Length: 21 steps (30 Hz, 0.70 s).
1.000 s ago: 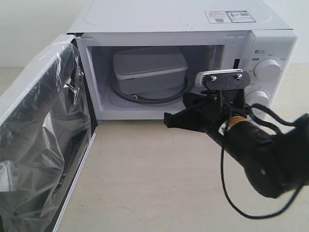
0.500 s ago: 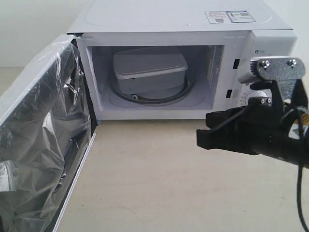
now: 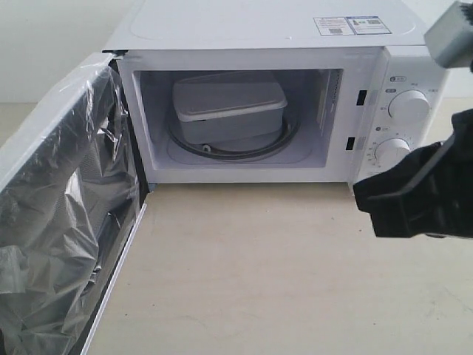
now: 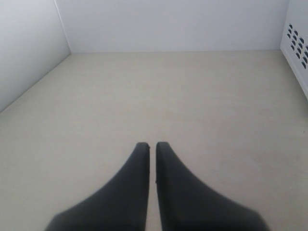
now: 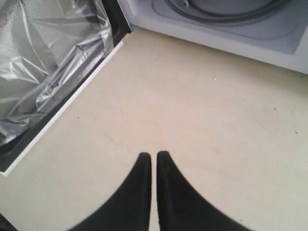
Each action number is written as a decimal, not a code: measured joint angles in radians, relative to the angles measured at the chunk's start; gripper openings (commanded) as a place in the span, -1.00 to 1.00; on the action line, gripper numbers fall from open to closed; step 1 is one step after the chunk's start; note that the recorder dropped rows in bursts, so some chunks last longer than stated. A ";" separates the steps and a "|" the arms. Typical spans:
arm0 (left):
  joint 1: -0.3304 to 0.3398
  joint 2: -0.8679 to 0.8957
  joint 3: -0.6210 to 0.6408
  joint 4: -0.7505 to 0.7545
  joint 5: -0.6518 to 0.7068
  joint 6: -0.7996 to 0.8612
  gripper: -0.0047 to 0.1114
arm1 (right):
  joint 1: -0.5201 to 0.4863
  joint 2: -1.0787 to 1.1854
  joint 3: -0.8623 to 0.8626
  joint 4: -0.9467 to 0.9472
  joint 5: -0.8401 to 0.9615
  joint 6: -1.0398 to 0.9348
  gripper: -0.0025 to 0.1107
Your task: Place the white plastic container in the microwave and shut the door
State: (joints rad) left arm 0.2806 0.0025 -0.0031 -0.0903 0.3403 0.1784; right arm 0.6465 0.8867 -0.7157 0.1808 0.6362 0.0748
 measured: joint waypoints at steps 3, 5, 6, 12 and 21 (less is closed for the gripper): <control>0.000 0.000 0.000 0.000 0.000 0.000 -0.84 | 0.000 0.000 0.000 -0.026 0.027 0.019 -0.96; 0.000 0.000 0.000 0.000 0.000 0.000 -0.84 | 0.000 0.000 0.000 -0.034 0.025 0.024 -0.96; 0.000 0.000 0.000 0.000 0.000 0.000 -0.84 | 0.000 0.000 0.000 -0.038 0.023 0.030 -0.96; 0.000 0.000 0.000 0.000 0.000 0.000 -0.84 | 0.000 0.000 0.000 -0.042 0.000 0.032 -0.96; 0.000 0.000 0.000 0.000 0.000 0.000 -0.84 | 0.000 0.000 -0.002 -0.052 -0.029 0.010 -0.96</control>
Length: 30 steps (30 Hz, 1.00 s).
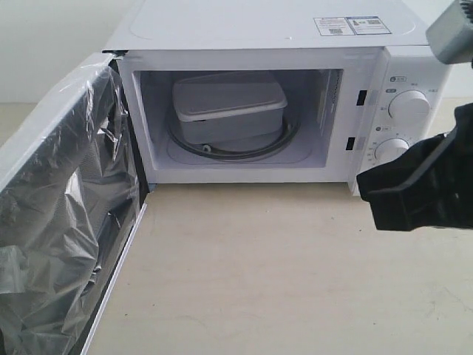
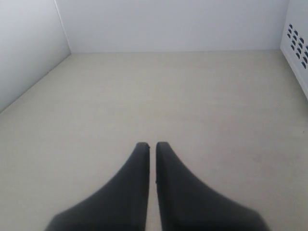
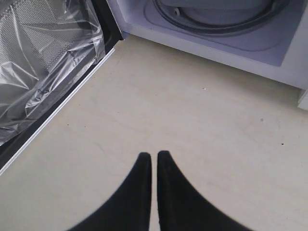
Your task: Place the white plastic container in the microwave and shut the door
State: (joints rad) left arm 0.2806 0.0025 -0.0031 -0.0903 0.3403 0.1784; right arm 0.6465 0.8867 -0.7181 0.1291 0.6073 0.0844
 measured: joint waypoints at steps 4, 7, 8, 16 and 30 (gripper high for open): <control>0.000 0.000 0.000 0.000 0.000 0.000 -0.84 | 0.000 0.000 0.000 -0.006 0.000 -0.005 -0.96; 0.000 0.000 0.000 0.000 0.000 0.000 -0.84 | 0.000 0.000 0.000 -0.010 -0.003 -0.017 -0.96; 0.000 0.000 0.000 0.002 0.000 0.000 -0.84 | 0.000 0.000 0.000 -0.010 -0.003 -0.018 -0.96; -0.002 0.000 0.000 0.048 -0.003 0.000 -0.84 | 0.000 0.000 0.000 -0.012 -0.007 -0.024 -0.96; -0.002 -0.002 0.000 0.132 -0.856 0.000 -0.84 | 0.000 0.000 0.000 -0.012 -0.001 -0.032 -0.96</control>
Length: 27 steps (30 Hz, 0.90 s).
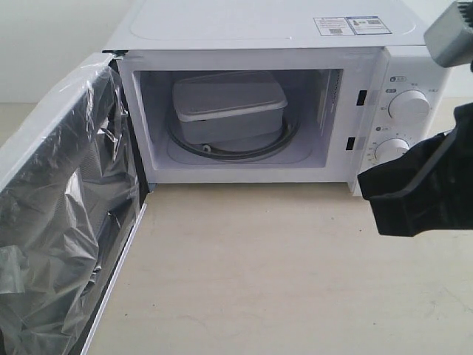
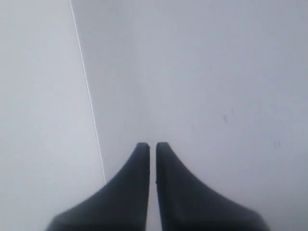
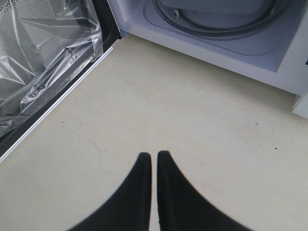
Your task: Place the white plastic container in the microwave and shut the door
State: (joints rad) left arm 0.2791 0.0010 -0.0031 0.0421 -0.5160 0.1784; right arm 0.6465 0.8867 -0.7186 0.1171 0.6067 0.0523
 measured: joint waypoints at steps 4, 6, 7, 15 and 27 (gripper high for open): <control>0.000 -0.001 0.000 0.002 -0.322 -0.006 -0.84 | 0.000 0.000 0.000 0.000 0.000 0.000 -0.96; 0.000 -0.002 0.000 -0.002 -0.467 -0.056 -0.84 | 0.000 0.000 0.000 0.000 0.000 0.000 -0.96; 0.000 -0.002 0.000 -0.007 -0.508 -0.104 -0.84 | 0.000 0.000 0.000 0.000 0.000 0.000 -0.96; 0.000 -0.001 -0.139 -0.019 0.030 -0.499 -0.84 | 0.000 0.000 0.000 -0.004 0.004 -0.002 -0.96; 0.000 0.390 -0.601 -0.019 0.749 -0.638 -0.84 | 0.000 0.000 0.000 -0.004 0.006 -0.002 -0.96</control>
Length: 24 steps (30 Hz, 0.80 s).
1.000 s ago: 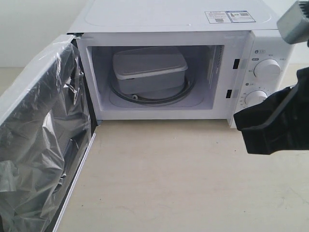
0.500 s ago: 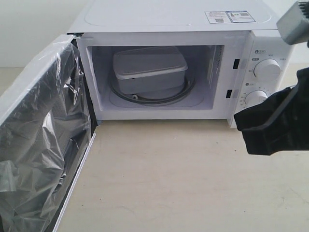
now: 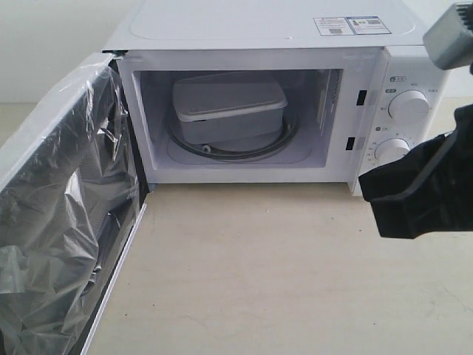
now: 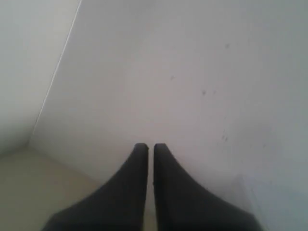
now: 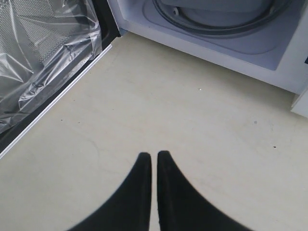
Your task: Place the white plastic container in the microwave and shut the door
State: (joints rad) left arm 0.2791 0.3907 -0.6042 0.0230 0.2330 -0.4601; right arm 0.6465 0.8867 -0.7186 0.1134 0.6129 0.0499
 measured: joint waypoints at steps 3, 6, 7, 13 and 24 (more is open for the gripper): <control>-0.002 0.078 -0.079 -0.008 0.174 0.059 -0.84 | 0.000 0.000 0.000 -0.004 0.000 0.000 -0.96; -0.021 0.123 -0.131 -0.069 0.256 0.230 -0.84 | 0.000 0.000 0.000 -0.019 0.000 0.000 -0.96; -0.046 0.139 -0.161 -0.198 0.292 0.334 -0.84 | 0.000 0.000 0.000 -0.030 0.000 0.000 -0.96; -0.119 0.304 -0.274 -0.542 0.717 0.857 -0.84 | 0.000 0.000 0.000 -0.206 -0.008 0.171 -0.96; -0.123 0.373 -0.301 -0.558 0.903 0.899 -0.84 | 0.000 0.000 -0.002 -0.297 0.054 0.256 -0.96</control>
State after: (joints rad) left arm 0.1561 0.7640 -0.9056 -0.5350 1.1358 0.4385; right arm 0.6465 0.8867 -0.7203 -0.1836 0.6666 0.3056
